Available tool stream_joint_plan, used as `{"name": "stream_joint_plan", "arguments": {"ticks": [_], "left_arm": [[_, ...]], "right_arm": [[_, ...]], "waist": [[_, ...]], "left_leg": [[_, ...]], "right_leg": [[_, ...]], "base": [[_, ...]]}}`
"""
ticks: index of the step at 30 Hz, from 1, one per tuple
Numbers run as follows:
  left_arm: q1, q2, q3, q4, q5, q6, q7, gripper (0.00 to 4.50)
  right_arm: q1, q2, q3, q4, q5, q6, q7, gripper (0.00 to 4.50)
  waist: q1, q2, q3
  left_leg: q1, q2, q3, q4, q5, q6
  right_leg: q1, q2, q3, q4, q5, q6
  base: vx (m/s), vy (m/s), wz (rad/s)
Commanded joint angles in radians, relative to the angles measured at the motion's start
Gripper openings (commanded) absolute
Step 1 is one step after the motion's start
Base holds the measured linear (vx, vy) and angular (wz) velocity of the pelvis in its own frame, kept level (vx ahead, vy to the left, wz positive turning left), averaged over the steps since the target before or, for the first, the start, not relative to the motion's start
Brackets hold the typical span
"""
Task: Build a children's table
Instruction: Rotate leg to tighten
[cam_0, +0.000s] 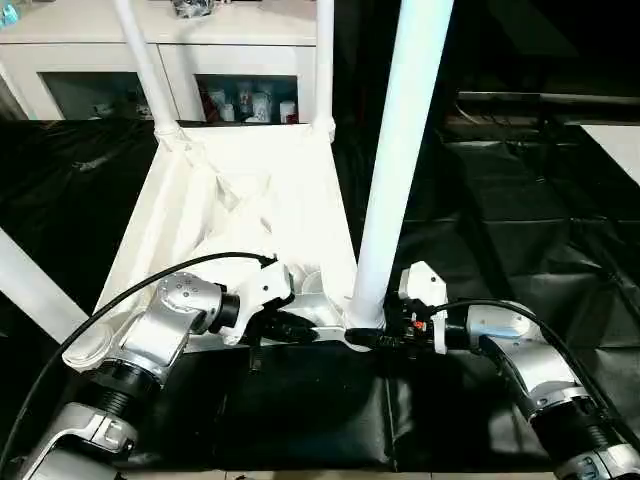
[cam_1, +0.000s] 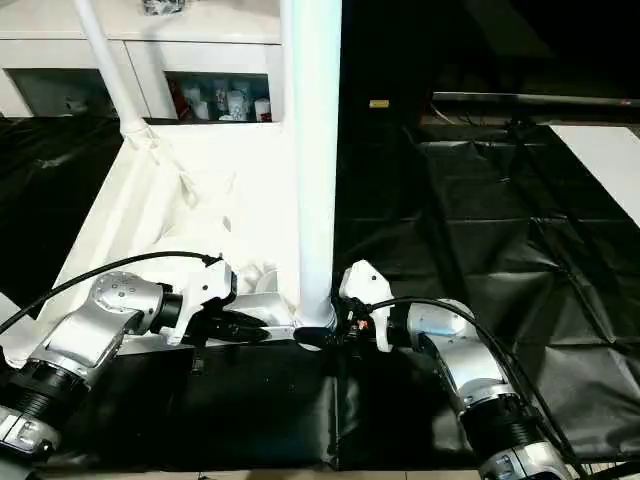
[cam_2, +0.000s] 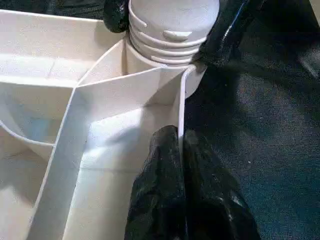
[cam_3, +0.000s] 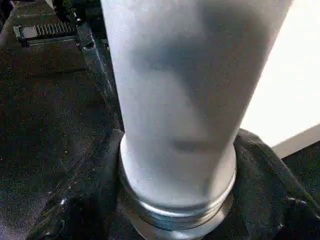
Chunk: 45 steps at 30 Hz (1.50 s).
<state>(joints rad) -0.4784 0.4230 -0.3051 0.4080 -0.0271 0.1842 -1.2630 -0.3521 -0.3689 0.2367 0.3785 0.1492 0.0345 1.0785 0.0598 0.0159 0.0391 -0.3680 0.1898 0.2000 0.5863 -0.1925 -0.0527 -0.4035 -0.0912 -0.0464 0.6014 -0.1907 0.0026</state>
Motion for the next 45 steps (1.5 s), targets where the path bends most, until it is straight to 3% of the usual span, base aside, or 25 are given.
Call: {"name": "stream_joint_plan", "arguments": {"ticks": [1, 8, 11, 13, 14, 16, 19, 21, 22, 24, 27, 30, 32, 34, 36, 39, 43, 45], "left_arm": [[0.016, 0.002, -0.029, -0.014, -0.013, 0.016, -0.035, 0.00], [0.019, 0.005, -0.031, -0.013, -0.012, 0.020, -0.035, 0.00], [0.010, -0.026, -0.018, 0.025, 0.009, 0.001, 0.041, 0.00], [-0.002, -0.053, -0.010, 0.057, 0.020, -0.005, 0.094, 0.00], [-0.013, -0.073, -0.007, 0.084, 0.032, -0.003, 0.134, 0.00], [-0.034, -0.104, -0.011, 0.131, 0.058, 0.014, 0.205, 0.00], [-0.068, -0.165, -0.004, 0.198, 0.080, 0.037, 0.319, 0.00], [-0.115, -0.242, 0.031, 0.275, 0.085, 0.067, 0.465, 0.00], [-0.115, -0.242, 0.031, 0.275, 0.085, 0.067, 0.465, 0.00], [-0.146, -0.285, 0.049, 0.325, 0.096, 0.079, 0.556, 0.00], [-0.178, -0.318, 0.048, 0.383, 0.119, 0.071, 0.626, 0.00], [-0.188, -0.325, 0.046, 0.404, 0.124, 0.059, 0.634, 0.00], [-0.190, -0.323, 0.043, 0.414, 0.132, 0.044, 0.617, 0.00], [-0.188, -0.319, 0.039, 0.413, 0.137, 0.034, 0.604, 0.00], [-0.179, -0.301, 0.024, 0.404, 0.141, 0.011, 0.563, 0.00], [-0.149, -0.254, -0.002, 0.357, 0.140, -0.005, 0.459, 0.00], [-0.109, -0.177, -0.023, 0.290, 0.134, -0.042, 0.332, 0.00], [-0.100, -0.161, -0.027, 0.274, 0.129, -0.062, 0.300, 0.00]], "right_arm": [[-0.012, -0.008, 0.000, 0.015, -0.009, 0.006, 0.001, 2.75], [-0.010, -0.004, 0.000, 0.017, -0.010, 0.003, -0.003, 2.73], [-0.020, 0.044, -0.018, 0.060, -0.039, -0.002, -0.122, 2.73], [-0.032, 0.083, -0.038, 0.092, -0.045, 0.003, -0.204, 2.73], [-0.041, 0.113, -0.052, 0.114, -0.049, 0.008, -0.265, 2.72], [-0.053, 0.164, -0.070, 0.139, -0.051, 0.020, -0.353, 2.72], [-0.069, 0.251, -0.093, 0.168, -0.059, 0.044, -0.504, 2.72], [-0.099, 0.335, -0.103, 0.229, -0.106, 0.059, -0.700, 2.72], [-0.099, 0.335, -0.103, 0.229, -0.106, 0.059, -0.700, 2.72], [-0.117, 0.381, -0.106, 0.274, -0.132, 0.053, -0.800, 2.72], [-0.133, 0.430, -0.107, 0.305, -0.148, 0.036, -0.861, 2.72], [-0.139, 0.431, -0.081, 0.308, -0.180, 0.024, -0.864, 2.72], [-0.139, 0.434, -0.084, 0.314, -0.174, 0.007, -0.835, 2.72], [-0.137, 0.436, -0.088, 0.312, -0.164, -0.001, -0.821, 3.28], [-0.129, 0.426, -0.099, 0.293, -0.149, -0.026, -0.808, 3.44], [-0.122, 0.379, -0.113, 0.264, -0.123, -0.048, -0.723, 3.76], [-0.098, 0.261, -0.086, 0.195, -0.088, -0.067, -0.498, 3.91], [-0.088, 0.231, -0.076, 0.177, -0.084, -0.079, -0.449, 3.91]], "waist": [[0.001, -0.011, -0.057], [0.001, -0.011, -0.058], [-0.002, -0.011, -0.055], [-0.006, -0.012, -0.051], [-0.016, -0.012, -0.046], [-0.023, -0.014, -0.044], [-0.028, -0.014, -0.041], [-0.033, -0.013, -0.040], [-0.037, -0.012, -0.036], [-0.038, -0.013, -0.038], [-0.036, -0.013, -0.041], [-0.033, -0.014, -0.042], [-0.033, -0.016, -0.041], [-0.032, -0.015, -0.042], [-0.031, -0.017, -0.042], [-0.031, -0.018, -0.044], [-0.026, -0.018, -0.043], [-0.021, -0.016, -0.045]], "left_leg": [[0.010, 0.040, -0.015, -0.064, -0.148, 0.077], [0.010, 0.039, -0.014, -0.061, -0.136, 0.083], [0.009, 0.037, -0.015, -0.063, -0.153, 0.074], [0.008, 0.036, -0.016, -0.067, -0.183, 0.057], [0.009, 0.035, -0.019, -0.073, -0.246, 0.025], [0.016, 0.032, -0.022, -0.073, -0.297, -0.004], [0.015, 0.031, -0.026, -0.077, -0.323, -0.012], [0.016, 0.028, -0.029, -0.078, -0.342, -0.019], [0.027, 0.025, -0.031, -0.077, -0.380, -0.032], [0.025, 0.025, -0.036, -0.078, -0.383, -0.029], [0.026, 0.026, -0.035, -0.084, -0.388, -0.014], [0.021, 0.028, -0.034, -0.088, -0.377, -0.003], [0.022, 0.026, -0.033, -0.088, -0.391, 0.005], [0.021, 0.026, -0.033, -0.088, -0.391, 0.010], [0.021, 0.026, -0.032, -0.088, -0.385, 0.013], [0.010, 0.027, -0.034, -0.090, -0.359, 0.023], [0.013, 0.032, -0.033, -0.090, -0.341, 0.037], [0.017, 0.036, -0.026, -0.085, -0.323, 0.046]], "right_leg": [[0.049, -0.047, 0.035, -0.055, -0.089, -0.265], [0.050, -0.047, 0.035, -0.053, -0.080, -0.267], [0.048, -0.047, 0.035, -0.057, -0.106, -0.263], [0.046, -0.047, 0.035, -0.064, -0.161, -0.252], [0.042, -0.049, 0.036, -0.074, -0.277, -0.223], [0.037, -0.051, 0.037, -0.085, -0.392, -0.187], [0.034, -0.050, 0.036, -0.093, -0.454, -0.152], [0.028, -0.049, 0.034, -0.102, -0.524, -0.119], [0.019, -0.048, 0.030, -0.109, -0.579, -0.107], [0.021, -0.053, 0.029, -0.114, -0.609, -0.088], [0.020, -0.049, 0.029, -0.115, -0.559, -0.087], [0.025, -0.047, 0.031, -0.109, -0.481, -0.109], [0.023, -0.049, 0.034, -0.111, -0.493, -0.112], [0.023, -0.051, 0.035, -0.114, -0.504, -0.108], [0.023, -0.052, 0.036, -0.114, -0.503, -0.108], [0.031, -0.055, 0.036, -0.113, -0.505, -0.098], [0.034, -0.055, 0.037, -0.111, -0.466, -0.118], [0.027, -0.052, 0.042, -0.104, -0.391, -0.147]], "base": [[0.000, 0.000, 0.00], [0.000, 0.000, 0.00], [0.000, 0.000, 0.00], [0.000, 0.000, 0.00], [0.000, 0.000, 0.00], [-0.027, -0.004, -0.01], [-0.020, -0.003, -0.02], [0.000, 0.000, 0.00], [0.000, 0.000, 0.00], [0.000, 0.000, 0.00], [0.000, 0.000, 0.00], [0.000, 0.000, 0.00], [0.000, 0.000, 0.00], [0.000, 0.000, 0.00], [0.000, 0.000, 0.00], [0.000, 0.000, 0.00], [0.000, 0.000, 0.00], [0.000, 0.000, 0.00]]}}
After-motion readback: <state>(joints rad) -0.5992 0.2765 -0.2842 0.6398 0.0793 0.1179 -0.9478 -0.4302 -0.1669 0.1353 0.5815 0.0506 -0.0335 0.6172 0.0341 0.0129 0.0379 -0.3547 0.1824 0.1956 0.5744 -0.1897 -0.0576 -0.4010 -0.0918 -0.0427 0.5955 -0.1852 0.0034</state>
